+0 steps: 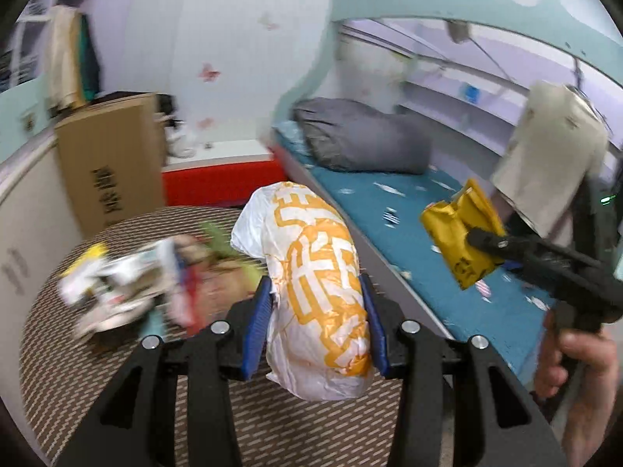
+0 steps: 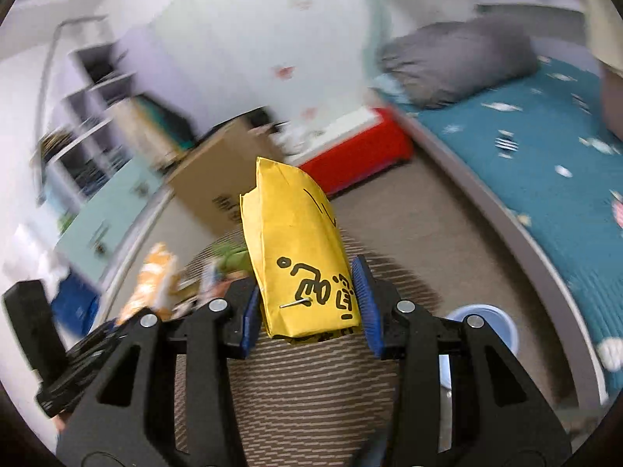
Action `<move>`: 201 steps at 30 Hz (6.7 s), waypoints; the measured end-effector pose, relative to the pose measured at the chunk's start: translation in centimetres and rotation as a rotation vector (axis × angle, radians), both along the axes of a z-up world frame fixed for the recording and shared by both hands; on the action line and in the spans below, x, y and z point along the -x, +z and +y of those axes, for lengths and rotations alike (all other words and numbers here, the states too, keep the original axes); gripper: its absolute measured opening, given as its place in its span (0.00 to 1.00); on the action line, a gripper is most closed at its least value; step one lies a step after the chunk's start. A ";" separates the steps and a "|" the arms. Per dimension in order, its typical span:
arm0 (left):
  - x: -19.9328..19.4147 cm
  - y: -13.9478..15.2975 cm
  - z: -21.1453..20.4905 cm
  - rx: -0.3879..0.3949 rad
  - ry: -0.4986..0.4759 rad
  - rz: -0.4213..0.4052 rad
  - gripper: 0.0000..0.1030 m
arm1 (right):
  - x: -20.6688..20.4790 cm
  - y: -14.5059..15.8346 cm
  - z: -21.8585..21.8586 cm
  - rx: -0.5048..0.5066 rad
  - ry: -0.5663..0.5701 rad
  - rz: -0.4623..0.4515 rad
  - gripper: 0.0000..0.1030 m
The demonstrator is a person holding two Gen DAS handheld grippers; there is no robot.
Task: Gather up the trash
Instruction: 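Carry both bags to the floor bin and open both tools over it, then move both tools back over the table, then grasp the white barcode box with left tool while right tool grasps red paper bag, then carry the box and red bag to the bin and release both, then return both tools over the table toward the remaining trash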
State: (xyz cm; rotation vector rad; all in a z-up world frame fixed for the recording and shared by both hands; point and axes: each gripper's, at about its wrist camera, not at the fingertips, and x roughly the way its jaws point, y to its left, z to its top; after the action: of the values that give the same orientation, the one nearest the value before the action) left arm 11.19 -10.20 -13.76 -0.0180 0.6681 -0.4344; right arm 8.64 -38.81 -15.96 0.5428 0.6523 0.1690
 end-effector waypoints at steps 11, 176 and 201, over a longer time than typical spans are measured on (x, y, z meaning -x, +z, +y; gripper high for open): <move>-4.8 -6.1 -15.2 -0.069 -0.251 0.174 0.42 | -3.9 -15.7 -10.3 -0.122 -0.223 0.351 0.41; -6.4 -7.5 -21.3 -0.091 -0.252 0.184 0.59 | -1.6 -10.8 -12.8 0.067 -0.340 0.262 0.56; -8.7 -10.5 -22.2 -0.229 -0.232 0.179 0.91 | -2.9 -20.5 -14.1 -0.075 -0.382 0.447 0.94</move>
State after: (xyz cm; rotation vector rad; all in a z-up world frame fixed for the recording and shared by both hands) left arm 19.90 -32.37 -24.25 0.2418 0.8978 -0.5818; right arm 11.53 -52.88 -36.41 0.7762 0.9631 -0.2967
